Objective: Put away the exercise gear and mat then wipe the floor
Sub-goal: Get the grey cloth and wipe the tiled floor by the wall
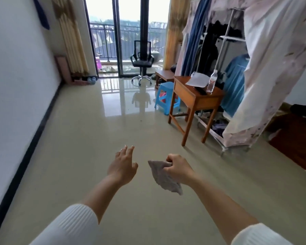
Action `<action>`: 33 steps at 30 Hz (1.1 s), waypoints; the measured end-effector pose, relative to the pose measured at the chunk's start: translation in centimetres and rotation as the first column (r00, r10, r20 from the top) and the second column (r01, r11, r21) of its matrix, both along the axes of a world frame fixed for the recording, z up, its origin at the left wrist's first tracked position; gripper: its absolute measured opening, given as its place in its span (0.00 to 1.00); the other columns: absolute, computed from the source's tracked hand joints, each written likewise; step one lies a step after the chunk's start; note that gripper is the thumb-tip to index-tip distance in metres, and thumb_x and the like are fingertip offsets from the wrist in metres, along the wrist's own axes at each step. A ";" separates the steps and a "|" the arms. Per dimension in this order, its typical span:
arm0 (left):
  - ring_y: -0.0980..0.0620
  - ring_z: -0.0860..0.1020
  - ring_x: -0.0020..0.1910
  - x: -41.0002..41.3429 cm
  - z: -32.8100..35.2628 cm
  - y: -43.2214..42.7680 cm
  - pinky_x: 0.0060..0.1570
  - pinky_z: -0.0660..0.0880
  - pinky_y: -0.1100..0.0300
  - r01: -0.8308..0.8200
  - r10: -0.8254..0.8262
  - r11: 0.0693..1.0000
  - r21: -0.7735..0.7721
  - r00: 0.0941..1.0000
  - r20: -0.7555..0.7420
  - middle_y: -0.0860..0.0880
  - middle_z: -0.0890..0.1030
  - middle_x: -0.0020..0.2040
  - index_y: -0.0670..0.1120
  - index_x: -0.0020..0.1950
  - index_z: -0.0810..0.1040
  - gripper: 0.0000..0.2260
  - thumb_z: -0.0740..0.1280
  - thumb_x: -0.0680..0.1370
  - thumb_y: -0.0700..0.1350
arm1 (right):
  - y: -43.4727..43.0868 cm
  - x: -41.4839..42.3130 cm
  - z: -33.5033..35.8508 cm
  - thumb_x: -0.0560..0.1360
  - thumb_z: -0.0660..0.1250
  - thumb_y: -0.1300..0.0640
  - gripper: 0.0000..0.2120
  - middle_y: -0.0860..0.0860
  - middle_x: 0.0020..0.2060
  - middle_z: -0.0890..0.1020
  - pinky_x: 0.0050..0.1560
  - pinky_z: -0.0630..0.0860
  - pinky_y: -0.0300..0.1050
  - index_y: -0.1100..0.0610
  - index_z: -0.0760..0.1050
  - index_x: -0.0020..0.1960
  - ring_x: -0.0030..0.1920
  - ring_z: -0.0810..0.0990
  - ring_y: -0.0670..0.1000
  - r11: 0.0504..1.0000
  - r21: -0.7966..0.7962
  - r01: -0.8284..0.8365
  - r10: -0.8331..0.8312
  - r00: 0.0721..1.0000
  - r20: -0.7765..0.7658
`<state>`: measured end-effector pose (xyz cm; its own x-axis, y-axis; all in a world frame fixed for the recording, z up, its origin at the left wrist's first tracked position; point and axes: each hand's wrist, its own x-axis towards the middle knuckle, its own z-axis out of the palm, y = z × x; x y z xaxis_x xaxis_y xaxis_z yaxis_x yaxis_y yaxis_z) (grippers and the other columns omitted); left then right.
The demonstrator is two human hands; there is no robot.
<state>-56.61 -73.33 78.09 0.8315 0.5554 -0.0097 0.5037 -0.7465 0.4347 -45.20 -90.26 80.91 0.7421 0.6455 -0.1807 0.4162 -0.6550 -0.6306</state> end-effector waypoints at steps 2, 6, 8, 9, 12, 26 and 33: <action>0.46 0.54 0.76 3.7 0.3 4.2 0.73 0.57 0.50 -0.081 0.081 0.997 -0.009 0.997 -0.012 0.46 0.54 0.77 0.48 0.77 0.51 0.29 0.58 0.79 0.47 | 4.7 4.7 0.4 0.70 0.65 0.60 0.05 0.48 0.30 0.74 0.31 0.66 0.40 0.54 0.70 0.36 0.33 0.71 0.46 0.999 0.012 -0.041 0.041 0.999 -0.018; 0.46 0.54 0.75 10.1 1.1 12.2 0.71 0.58 0.50 -0.197 0.197 0.980 -0.011 0.980 -0.021 0.46 0.53 0.78 0.48 0.77 0.51 0.29 0.58 0.78 0.47 | 14.4 13.1 1.2 0.69 0.65 0.60 0.04 0.48 0.31 0.74 0.33 0.67 0.41 0.54 0.72 0.36 0.36 0.73 0.48 0.994 0.026 -0.107 0.108 0.993 -0.039; 0.46 0.54 0.75 12.9 1.1 16.4 0.71 0.59 0.50 -0.248 0.248 0.969 -0.015 0.969 -0.025 0.46 0.53 0.78 0.48 0.77 0.52 0.29 0.57 0.77 0.46 | 19.4 16.7 1.3 0.68 0.65 0.60 0.02 0.48 0.31 0.75 0.32 0.67 0.40 0.55 0.74 0.38 0.35 0.73 0.47 0.990 0.023 -0.137 0.137 0.990 -0.027; 0.46 0.54 0.75 14.4 0.9 18.7 0.71 0.59 0.51 -0.271 0.271 0.962 -0.011 0.962 -0.024 0.46 0.53 0.78 0.48 0.77 0.52 0.29 0.57 0.77 0.46 | 22.0 18.4 1.3 0.68 0.65 0.60 0.01 0.48 0.32 0.76 0.32 0.67 0.40 0.56 0.75 0.39 0.35 0.73 0.46 0.989 0.024 -0.148 0.149 0.989 -0.028; 0.46 0.53 0.76 19.3 0.7 26.0 0.71 0.58 0.51 -0.322 0.323 0.947 0.015 0.946 -0.020 0.45 0.53 0.78 0.48 0.77 0.52 0.29 0.57 0.77 0.47 | 30.4 24.0 1.2 0.68 0.65 0.61 0.03 0.49 0.33 0.77 0.33 0.68 0.41 0.58 0.76 0.42 0.35 0.74 0.47 0.982 0.041 -0.183 0.185 0.982 -0.041; 0.47 0.52 0.76 41.5 1.8 63.6 0.71 0.58 0.52 -0.419 0.421 0.903 0.088 0.907 0.002 0.45 0.51 0.78 0.48 0.77 0.51 0.28 0.57 0.78 0.48 | 70.9 48.3 1.9 0.69 0.62 0.63 0.03 0.50 0.32 0.76 0.33 0.68 0.40 0.58 0.74 0.40 0.35 0.74 0.49 0.949 0.102 -0.300 0.303 0.953 -0.017; 0.47 0.52 0.76 56.0 1.7 81.5 0.71 0.57 0.52 -0.436 0.427 0.891 0.125 0.899 0.094 0.45 0.52 0.78 0.48 0.76 0.54 0.27 0.57 0.79 0.48 | 89.7 63.1 2.3 0.69 0.61 0.63 0.05 0.49 0.32 0.76 0.31 0.66 0.40 0.54 0.72 0.38 0.35 0.74 0.51 0.924 0.073 -0.376 0.369 0.925 0.093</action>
<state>-0.64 8.20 79.76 0.5058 0.8515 0.1381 0.7654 -0.5168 0.3835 17.91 -0.61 83.21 0.4546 0.8884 -0.0634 0.6680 -0.3872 -0.6355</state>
